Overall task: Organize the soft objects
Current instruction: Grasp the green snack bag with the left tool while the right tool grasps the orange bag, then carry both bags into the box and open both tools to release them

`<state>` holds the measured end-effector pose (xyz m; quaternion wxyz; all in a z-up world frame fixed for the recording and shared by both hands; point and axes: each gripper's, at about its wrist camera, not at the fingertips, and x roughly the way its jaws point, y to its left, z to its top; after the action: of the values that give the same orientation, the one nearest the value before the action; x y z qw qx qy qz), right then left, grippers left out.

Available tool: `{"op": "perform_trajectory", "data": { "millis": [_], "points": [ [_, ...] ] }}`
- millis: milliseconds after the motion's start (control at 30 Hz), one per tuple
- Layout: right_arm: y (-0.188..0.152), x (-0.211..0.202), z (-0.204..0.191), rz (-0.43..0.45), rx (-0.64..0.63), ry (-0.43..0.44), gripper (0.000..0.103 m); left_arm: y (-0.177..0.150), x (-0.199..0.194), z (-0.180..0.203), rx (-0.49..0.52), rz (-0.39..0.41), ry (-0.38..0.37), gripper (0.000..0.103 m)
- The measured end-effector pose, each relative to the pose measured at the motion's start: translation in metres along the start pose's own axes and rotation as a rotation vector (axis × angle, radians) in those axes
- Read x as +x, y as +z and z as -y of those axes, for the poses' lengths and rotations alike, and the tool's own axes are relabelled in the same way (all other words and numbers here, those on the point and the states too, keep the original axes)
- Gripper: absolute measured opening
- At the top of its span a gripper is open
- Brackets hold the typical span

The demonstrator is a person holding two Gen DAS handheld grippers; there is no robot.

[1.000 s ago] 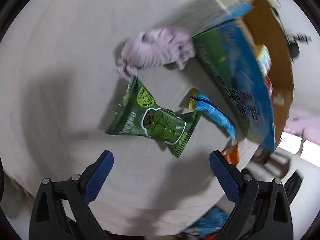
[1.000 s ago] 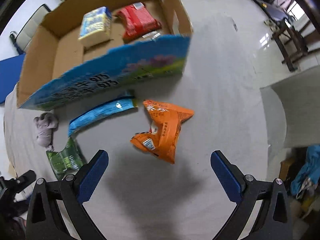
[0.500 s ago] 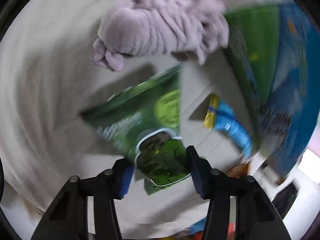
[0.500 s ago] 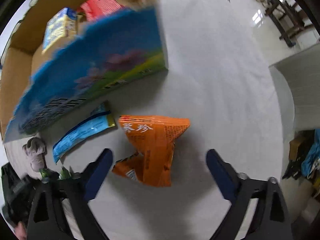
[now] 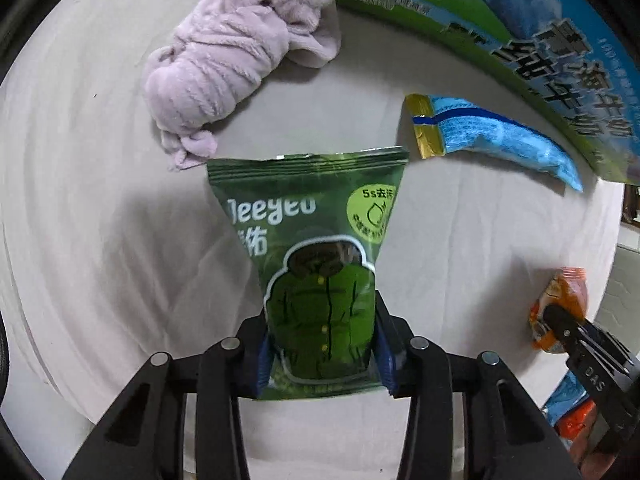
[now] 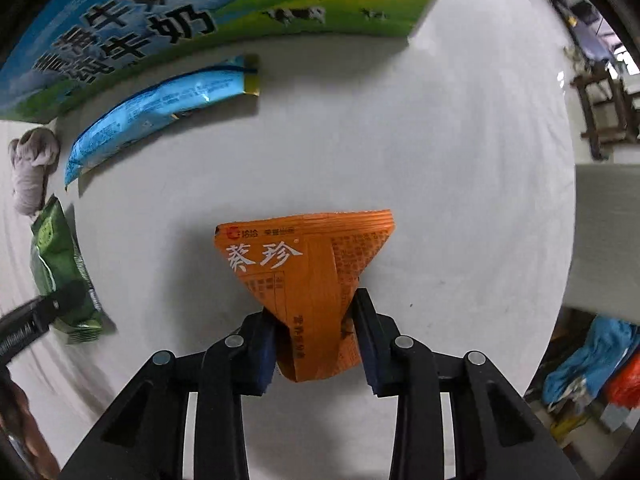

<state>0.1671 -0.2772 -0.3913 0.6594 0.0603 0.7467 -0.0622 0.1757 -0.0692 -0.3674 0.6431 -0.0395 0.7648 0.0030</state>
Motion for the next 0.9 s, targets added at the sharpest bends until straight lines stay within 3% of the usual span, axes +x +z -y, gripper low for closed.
{"op": "perform_trajectory", "data": {
  "millis": [233, 367, 400, 500, 900],
  "points": [
    [-0.001, 0.004, -0.015, 0.008, 0.017, -0.011, 0.039, 0.001, 0.005, 0.018, 0.017, 0.031, 0.018, 0.036],
    [-0.008, 0.000, -0.011, 0.028, 0.030, -0.006, 0.037, -0.004, -0.012, 0.027, 0.036, 0.072, 0.030, 0.034],
    [-0.008, -0.002, -0.011, 0.034, 0.029, -0.013, 0.036, -0.005, -0.017, 0.028, 0.035, 0.071, 0.000, 0.033],
    [-0.015, -0.013, -0.014, 0.042, 0.012, -0.007, 0.034, -0.027, -0.038, 0.034, 0.063, 0.123, -0.003, 0.033],
    [-0.051, -0.118, -0.020, 0.208, -0.044, 0.071, 0.033, -0.081, -0.135, 0.073, 0.151, 0.277, -0.089, 0.033]
  ]
}}
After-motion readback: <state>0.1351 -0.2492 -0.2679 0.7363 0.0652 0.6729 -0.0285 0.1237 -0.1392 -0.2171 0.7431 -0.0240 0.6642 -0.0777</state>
